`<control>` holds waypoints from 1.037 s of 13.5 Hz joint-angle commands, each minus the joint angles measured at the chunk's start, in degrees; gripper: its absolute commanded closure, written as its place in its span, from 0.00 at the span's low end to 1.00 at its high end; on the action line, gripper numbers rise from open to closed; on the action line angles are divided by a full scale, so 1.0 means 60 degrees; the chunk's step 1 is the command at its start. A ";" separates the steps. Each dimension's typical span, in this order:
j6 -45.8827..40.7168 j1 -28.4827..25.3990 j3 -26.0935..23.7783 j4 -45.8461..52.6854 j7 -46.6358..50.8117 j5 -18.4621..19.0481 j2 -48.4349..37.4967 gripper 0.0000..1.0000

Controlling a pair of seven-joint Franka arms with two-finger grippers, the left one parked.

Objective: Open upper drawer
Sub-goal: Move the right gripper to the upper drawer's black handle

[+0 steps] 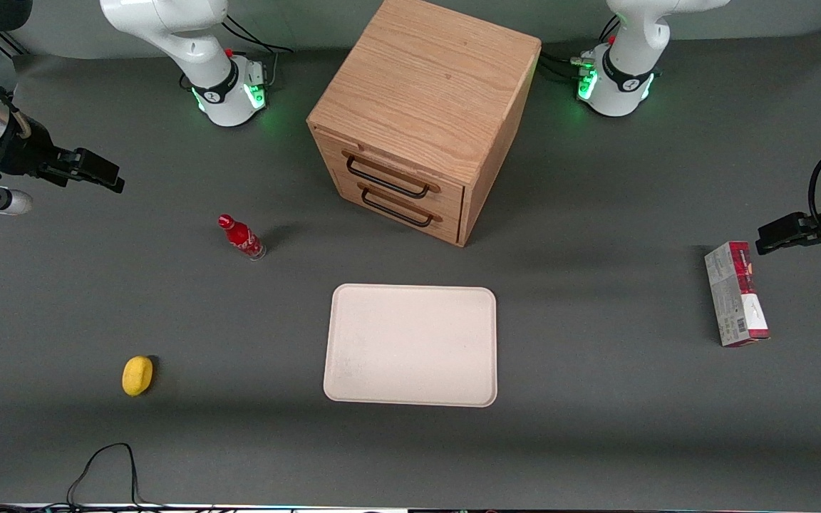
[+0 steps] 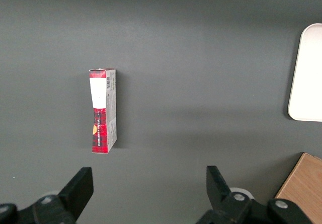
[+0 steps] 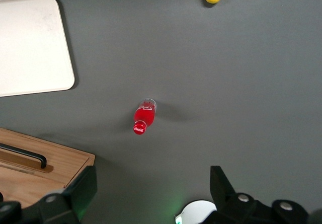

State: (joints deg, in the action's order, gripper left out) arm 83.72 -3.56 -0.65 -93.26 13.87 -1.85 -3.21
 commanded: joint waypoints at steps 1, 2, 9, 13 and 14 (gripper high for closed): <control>0.0021 -0.0124 0.0079 -0.0013 -0.0174 0.0104 -0.0050 0.00; 0.0021 -0.0124 0.0079 0.0016 -0.0174 0.0104 -0.0036 0.00; 0.0065 -0.0212 -0.2287 0.1434 0.0017 -0.0131 0.1192 0.00; 0.0138 -0.0197 -0.4384 0.2782 -0.2273 -0.0131 0.2876 0.00; 0.0124 -0.0197 -0.4838 0.2843 -0.3052 -0.0130 0.3068 0.00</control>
State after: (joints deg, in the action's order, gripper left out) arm 85.61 -5.11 -25.51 -81.45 4.23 -2.55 10.42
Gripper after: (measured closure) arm 0.000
